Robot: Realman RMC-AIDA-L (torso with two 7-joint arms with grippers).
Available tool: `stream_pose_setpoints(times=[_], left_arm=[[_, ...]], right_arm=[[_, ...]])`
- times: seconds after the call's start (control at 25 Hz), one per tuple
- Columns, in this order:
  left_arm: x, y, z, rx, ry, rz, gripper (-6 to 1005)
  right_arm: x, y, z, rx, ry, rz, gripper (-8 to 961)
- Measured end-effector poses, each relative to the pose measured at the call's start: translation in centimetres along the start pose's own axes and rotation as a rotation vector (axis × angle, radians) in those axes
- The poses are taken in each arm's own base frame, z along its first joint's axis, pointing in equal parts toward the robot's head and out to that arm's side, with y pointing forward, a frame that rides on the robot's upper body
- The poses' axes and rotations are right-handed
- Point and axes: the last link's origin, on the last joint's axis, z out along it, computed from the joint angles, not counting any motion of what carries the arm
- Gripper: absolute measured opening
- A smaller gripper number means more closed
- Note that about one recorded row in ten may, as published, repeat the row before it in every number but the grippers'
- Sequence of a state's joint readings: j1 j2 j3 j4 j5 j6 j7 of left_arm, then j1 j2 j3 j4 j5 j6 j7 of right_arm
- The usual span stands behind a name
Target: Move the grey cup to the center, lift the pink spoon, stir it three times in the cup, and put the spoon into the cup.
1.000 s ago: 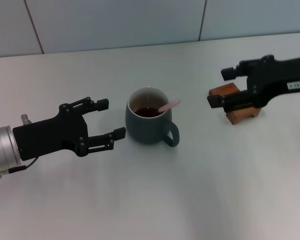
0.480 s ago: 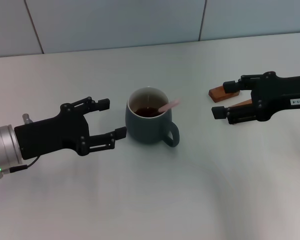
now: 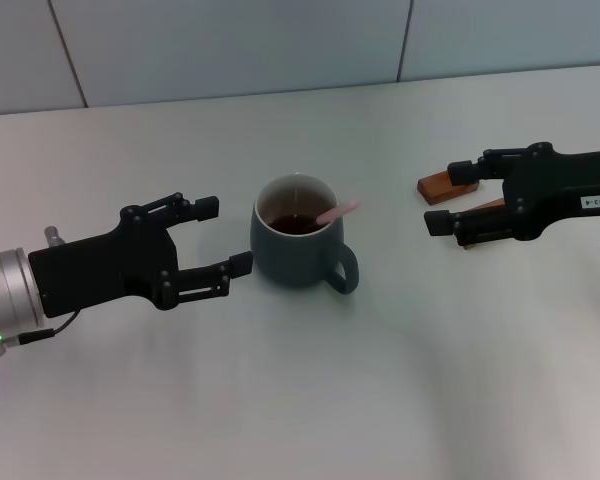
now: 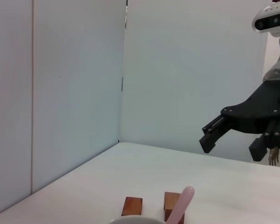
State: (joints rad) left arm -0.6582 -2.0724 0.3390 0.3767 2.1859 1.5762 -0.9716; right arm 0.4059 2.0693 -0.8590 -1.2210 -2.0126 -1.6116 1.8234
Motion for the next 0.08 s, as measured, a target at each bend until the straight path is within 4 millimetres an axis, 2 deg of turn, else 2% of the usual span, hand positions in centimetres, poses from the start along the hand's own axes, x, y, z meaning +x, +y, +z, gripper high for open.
stream_pose_setpoints(times=[0.08], left_arm=[[0.0,0.0,0.0,0.0,0.0,0.0,840]], right_arm=[[0.0,0.0,0.0,0.0,0.0,0.0,837]])
